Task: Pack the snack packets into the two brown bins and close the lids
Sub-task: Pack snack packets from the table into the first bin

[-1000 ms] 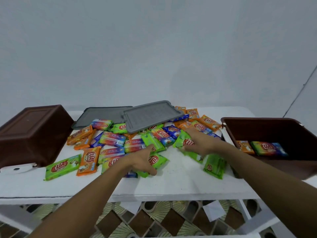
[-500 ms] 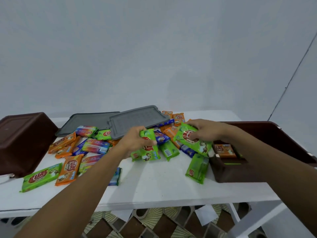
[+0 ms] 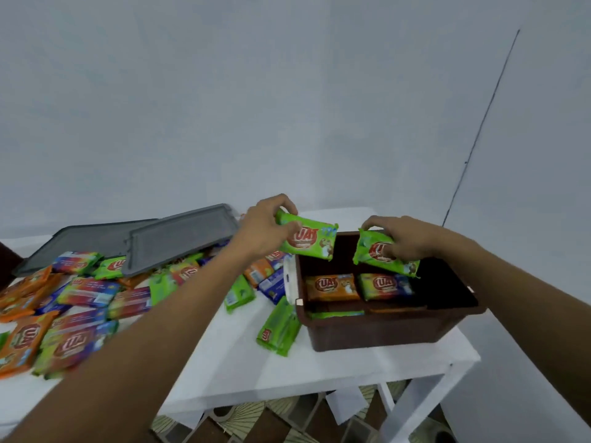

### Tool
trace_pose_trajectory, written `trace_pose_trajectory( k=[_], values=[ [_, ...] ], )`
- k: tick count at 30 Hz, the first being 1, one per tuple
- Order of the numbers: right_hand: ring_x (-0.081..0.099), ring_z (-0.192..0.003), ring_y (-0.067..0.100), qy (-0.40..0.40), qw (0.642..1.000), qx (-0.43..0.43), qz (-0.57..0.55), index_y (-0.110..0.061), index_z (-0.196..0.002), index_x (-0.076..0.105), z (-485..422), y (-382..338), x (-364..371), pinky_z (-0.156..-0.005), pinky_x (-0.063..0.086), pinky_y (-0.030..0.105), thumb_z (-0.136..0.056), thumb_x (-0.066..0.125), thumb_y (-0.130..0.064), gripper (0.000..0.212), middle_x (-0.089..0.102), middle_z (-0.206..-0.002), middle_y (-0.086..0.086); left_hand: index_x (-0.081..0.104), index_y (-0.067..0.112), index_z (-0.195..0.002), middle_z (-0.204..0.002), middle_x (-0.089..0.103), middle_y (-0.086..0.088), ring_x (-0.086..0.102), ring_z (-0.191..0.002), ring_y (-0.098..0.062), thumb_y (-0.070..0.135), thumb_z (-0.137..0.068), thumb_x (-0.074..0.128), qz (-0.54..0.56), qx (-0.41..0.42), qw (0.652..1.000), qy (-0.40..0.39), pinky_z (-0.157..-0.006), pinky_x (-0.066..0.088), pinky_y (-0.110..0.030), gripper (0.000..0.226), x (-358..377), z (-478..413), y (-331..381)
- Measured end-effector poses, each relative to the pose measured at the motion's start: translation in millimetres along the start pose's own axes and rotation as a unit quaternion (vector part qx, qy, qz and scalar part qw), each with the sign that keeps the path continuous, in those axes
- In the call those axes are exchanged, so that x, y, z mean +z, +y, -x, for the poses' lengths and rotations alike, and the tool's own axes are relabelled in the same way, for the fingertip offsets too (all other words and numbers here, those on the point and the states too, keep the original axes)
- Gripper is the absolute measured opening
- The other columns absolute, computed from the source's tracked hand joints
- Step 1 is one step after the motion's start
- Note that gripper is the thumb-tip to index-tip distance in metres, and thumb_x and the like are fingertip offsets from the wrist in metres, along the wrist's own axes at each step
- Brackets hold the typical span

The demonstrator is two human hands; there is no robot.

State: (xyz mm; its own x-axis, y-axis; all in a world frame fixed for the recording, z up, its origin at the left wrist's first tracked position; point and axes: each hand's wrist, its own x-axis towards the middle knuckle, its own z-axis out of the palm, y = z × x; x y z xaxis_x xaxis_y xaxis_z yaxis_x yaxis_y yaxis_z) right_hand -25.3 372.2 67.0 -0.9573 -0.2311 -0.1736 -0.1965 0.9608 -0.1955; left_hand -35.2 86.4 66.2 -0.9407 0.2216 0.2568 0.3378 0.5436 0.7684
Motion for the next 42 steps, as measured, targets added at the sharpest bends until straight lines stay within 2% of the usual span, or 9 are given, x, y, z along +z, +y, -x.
trace_pose_trajectory(
  k=[5, 12, 15, 19, 25, 32, 35, 39, 42],
  values=[
    [0.056, -0.101, 0.023, -0.028, 0.999, -0.027, 0.038, -0.028, -0.123, 0.051, -4.4, 37.7, 31.5, -0.086, 0.047, 0.038, -0.086, 0.062, -0.021, 0.039, 0.062, -0.116, 0.002, 0.054, 0.019, -0.085, -0.088, 0.062, -0.002, 0.057, -0.082, -0.020, 0.023, -0.082, 0.071, -0.132, 0.033, 0.989, -0.062, -0.068, 0.044, -0.032, 0.018, 81.5, -7.9, 4.7],
    [0.057, -0.113, 0.027, -0.002, 0.988, -0.083, 0.130, -0.041, -0.134, 0.052, -14.0, 54.6, 54.1, -0.088, 0.049, 0.040, -0.090, 0.058, -0.023, 0.048, 0.056, -0.131, -0.001, 0.041, 0.018, -0.097, -0.103, 0.056, -0.014, 0.056, -0.089, -0.035, 0.009, -0.089, 0.055, -0.323, -0.007, 0.936, -0.141, -0.065, 0.044, -0.040, 0.018, 113.2, -16.8, 2.7],
    [0.057, -0.110, 0.029, -0.007, 0.981, -0.093, 0.170, -0.035, -0.131, 0.055, -17.3, 55.7, 56.4, -0.083, 0.049, 0.041, -0.086, 0.062, -0.037, 0.046, 0.056, -0.127, 0.002, 0.047, 0.014, -0.119, -0.111, 0.055, -0.012, 0.056, -0.101, -0.035, 0.008, -0.089, 0.051, -0.438, 0.013, 0.889, -0.130, -0.072, 0.046, -0.044, 0.030, 117.8, -17.3, 7.3],
    [0.060, -0.101, 0.026, -0.048, 0.976, -0.098, 0.190, -0.028, -0.121, 0.059, -21.9, 59.0, 58.4, -0.069, 0.047, 0.035, -0.070, 0.076, -0.048, 0.058, 0.060, -0.116, 0.002, 0.055, 0.013, -0.121, -0.114, 0.054, -0.008, 0.053, -0.108, -0.029, 0.015, -0.092, 0.055, -0.535, 0.037, 0.834, -0.129, -0.067, 0.039, -0.040, 0.029, 128.7, -12.7, 7.0],
    [0.059, -0.103, 0.025, -0.048, 0.972, -0.114, 0.200, -0.026, -0.125, 0.055, -29.2, 60.1, 57.3, -0.070, 0.045, 0.035, -0.067, 0.081, -0.047, 0.066, 0.060, -0.118, 0.002, 0.056, 0.016, -0.125, -0.117, 0.052, -0.004, 0.056, -0.107, -0.027, 0.046, -0.085, 0.064, -0.531, 0.053, 0.822, -0.202, -0.074, 0.046, -0.041, 0.050, 125.5, -18.2, 10.0],
    [0.060, -0.101, 0.023, -0.043, 0.972, -0.122, 0.198, -0.025, -0.122, 0.056, -32.3, 62.5, 60.8, -0.072, 0.048, 0.036, -0.067, 0.081, -0.047, 0.064, 0.061, -0.116, -0.001, 0.056, 0.016, -0.123, -0.120, 0.056, -0.004, 0.059, -0.103, -0.026, 0.045, -0.079, 0.074, -0.579, 0.076, 0.771, -0.255, -0.072, 0.046, -0.039, 0.056, 137.0, -19.2, 0.7],
    [0.060, -0.099, 0.021, -0.041, 0.973, -0.120, 0.193, -0.025, -0.120, 0.057, -30.6, 62.6, 62.1, -0.073, 0.050, 0.036, -0.067, 0.081, -0.047, 0.062, 0.061, -0.114, -0.001, 0.059, 0.015, -0.118, -0.118, 0.055, -0.005, 0.055, -0.103, -0.024, 0.046, -0.080, 0.070, -0.578, 0.092, 0.771, -0.254, -0.067, 0.042, -0.037, 0.050, 136.7, -18.2, -1.4],
    [0.060, -0.102, 0.022, -0.031, 0.971, -0.125, 0.201, -0.023, -0.125, 0.053, -27.8, 61.6, 62.7, -0.075, 0.051, 0.036, -0.070, 0.079, -0.044, 0.065, 0.059, -0.118, 0.001, 0.051, 0.016, -0.130, -0.123, 0.052, -0.003, 0.057, -0.106, -0.025, 0.065, -0.068, 0.072, -0.567, 0.111, 0.768, -0.276, -0.066, 0.039, -0.036, 0.082, 136.9, -17.4, -1.2],
    [0.058, -0.109, 0.024, -0.033, 0.968, -0.127, 0.216, -0.022, -0.133, 0.047, -26.1, 59.7, 63.3, -0.079, 0.049, 0.036, -0.068, 0.081, -0.048, 0.078, 0.056, -0.125, 0.002, 0.052, 0.015, -0.130, -0.122, 0.054, -0.004, 0.060, -0.104, -0.027, 0.061, -0.069, 0.075, -0.565, 0.092, 0.769, -0.284, -0.067, 0.041, -0.036, 0.080, 138.7, -19.4, -0.9]
  ],
)
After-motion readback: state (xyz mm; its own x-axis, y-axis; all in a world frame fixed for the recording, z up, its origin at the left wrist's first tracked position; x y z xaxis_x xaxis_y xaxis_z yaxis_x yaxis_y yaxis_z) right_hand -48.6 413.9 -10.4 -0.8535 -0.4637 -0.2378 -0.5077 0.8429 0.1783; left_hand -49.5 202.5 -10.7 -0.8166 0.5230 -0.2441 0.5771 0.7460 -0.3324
